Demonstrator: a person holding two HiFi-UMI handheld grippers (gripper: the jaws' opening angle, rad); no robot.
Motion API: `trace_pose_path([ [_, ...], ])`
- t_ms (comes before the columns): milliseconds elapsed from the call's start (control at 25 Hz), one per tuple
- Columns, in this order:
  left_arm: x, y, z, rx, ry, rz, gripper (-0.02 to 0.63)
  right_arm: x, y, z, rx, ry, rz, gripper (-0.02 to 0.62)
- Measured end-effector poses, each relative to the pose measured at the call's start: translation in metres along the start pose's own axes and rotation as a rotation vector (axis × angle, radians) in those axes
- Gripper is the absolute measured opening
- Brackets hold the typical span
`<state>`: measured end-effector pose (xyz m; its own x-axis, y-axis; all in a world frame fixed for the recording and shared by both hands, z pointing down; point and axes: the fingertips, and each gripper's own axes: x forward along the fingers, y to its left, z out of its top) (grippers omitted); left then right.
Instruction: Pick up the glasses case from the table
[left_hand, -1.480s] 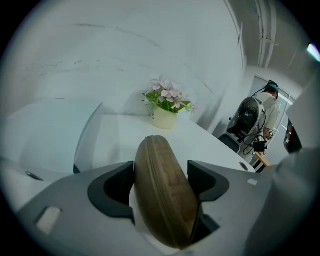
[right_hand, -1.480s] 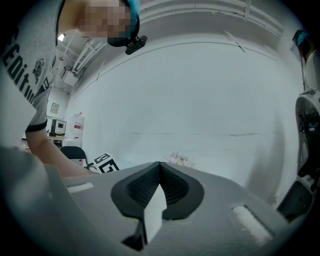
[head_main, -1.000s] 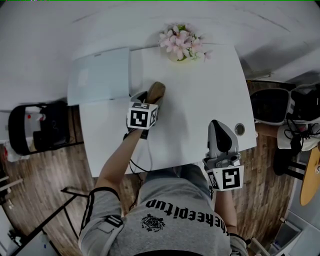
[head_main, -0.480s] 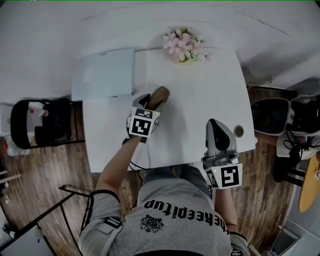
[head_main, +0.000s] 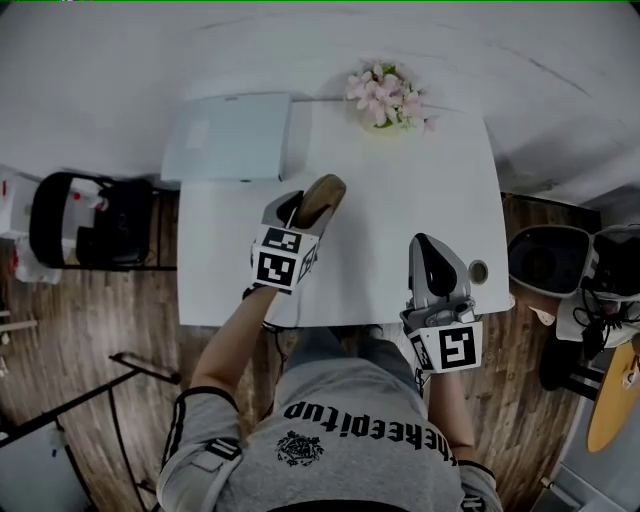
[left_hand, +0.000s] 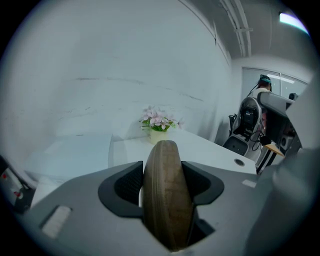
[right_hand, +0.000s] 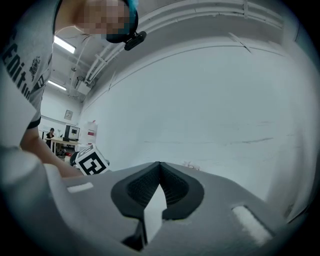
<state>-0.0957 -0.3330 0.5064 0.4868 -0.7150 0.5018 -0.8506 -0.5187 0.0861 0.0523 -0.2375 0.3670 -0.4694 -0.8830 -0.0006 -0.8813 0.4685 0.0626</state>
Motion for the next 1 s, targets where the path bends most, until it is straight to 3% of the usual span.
trace_pose_path([
  [1000,-0.110,-0.027,0.044,-0.078,-0.259,0.121,0.253,-0.009,0.022,0.018,-0.052,-0.015,0.141,0.002],
])
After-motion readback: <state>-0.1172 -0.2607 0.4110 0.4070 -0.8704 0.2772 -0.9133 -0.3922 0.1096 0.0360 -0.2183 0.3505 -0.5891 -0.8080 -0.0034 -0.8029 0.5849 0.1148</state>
